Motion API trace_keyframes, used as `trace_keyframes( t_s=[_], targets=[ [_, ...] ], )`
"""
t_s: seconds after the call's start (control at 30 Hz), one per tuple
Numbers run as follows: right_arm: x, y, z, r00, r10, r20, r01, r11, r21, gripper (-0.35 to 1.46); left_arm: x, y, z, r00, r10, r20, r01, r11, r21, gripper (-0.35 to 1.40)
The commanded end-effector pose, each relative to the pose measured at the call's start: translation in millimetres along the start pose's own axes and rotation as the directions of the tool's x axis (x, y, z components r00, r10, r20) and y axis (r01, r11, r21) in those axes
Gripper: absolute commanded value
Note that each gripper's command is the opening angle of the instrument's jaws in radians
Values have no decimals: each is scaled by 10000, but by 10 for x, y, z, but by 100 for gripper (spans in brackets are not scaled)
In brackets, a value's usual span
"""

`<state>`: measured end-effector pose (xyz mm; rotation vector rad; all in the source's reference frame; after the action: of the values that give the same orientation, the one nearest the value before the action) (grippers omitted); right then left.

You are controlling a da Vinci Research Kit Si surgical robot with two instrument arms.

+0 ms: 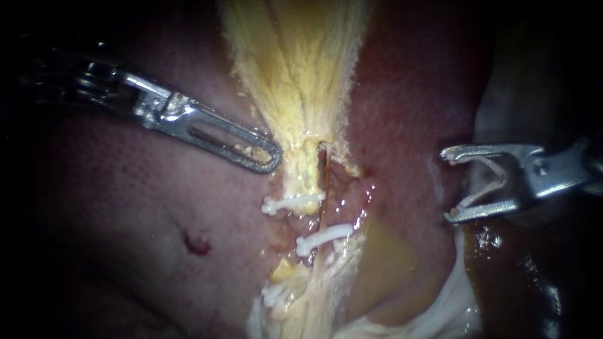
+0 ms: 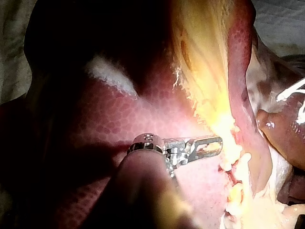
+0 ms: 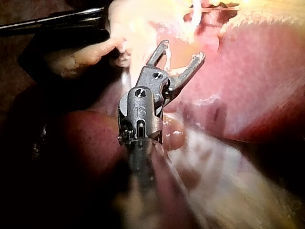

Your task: Clipping second clip right tube

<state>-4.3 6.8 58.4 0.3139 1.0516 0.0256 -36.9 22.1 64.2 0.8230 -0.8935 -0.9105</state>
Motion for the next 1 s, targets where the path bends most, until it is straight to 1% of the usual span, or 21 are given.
trace_keyframes(
  t_s=[0.03, 0.13, 0.2, 0.37, 0.47, 0.5, 0.6, 0.67, 0.8, 0.9, 1.0],
  targets=[
    [0, 0, 0, 10000, 1, -1, -1, 10000, 2, 50, 0, 0, -1, 10000, 3, -1, -3, 10000, 6, -35],
    [0, 0, 0, 10000, 1, -1, -1, 10000, 2, 50, -1, -1, -8, 10000, 0, -29, 0, 10000, 51, -35],
    [0, 0, 0, 10000, 1, -1, -1, 10000, 2, 50, -4, -2, -17, 10000, -16, -82, 17, 9999, 136, -35],
    [0, 0, 0, 10000, 2, -1, -2, 10000, 0, 50, -20, -8, -47, 9999, -125, 92, 126, 9999, -19, -35],
    [0, 0, 0, 10000, 2, -1, -2, 10000, 0, 50, -31, -12, -66, 9994, -279, 198, 282, 9995, -153, -35],
    [0, 0, 0, 10000, 2, -1, -2, 10000, 0, 50, -35, -13, -74, 9993, -250, 265, 253, 9996, -134, -35],
    [0, 0, 0, 10000, 2, -1, -2, 10000, 0, 50, -39, -16, -88, 9990, -241, 383, 248, 9995, -174, -35],
    [0, 0, 0, 10000, 2, 0, -2, 10000, 0, 50, -38, -16, -91, 9989, -248, 403, 256, 9995, -199, -35],
    [1, 0, 2, 10000, 9, 3, -9, 10000, -10, 50, -36, -15, -90, 9989, -240, 412, 249, 9995, -217, -35],
    [4, 1, 7, 10000, 22, -53, -21, 9999, 129, 50, -36, -15, -90, 9989, -240, 414, 249, 9994, -220, -35],
    [7, 3, 17, 9994, 335, -101, -333, 9991, 248, 50, -36, -15, -90, 9989, -240, 414, 249, 9994, -220, -35]
  ],
)
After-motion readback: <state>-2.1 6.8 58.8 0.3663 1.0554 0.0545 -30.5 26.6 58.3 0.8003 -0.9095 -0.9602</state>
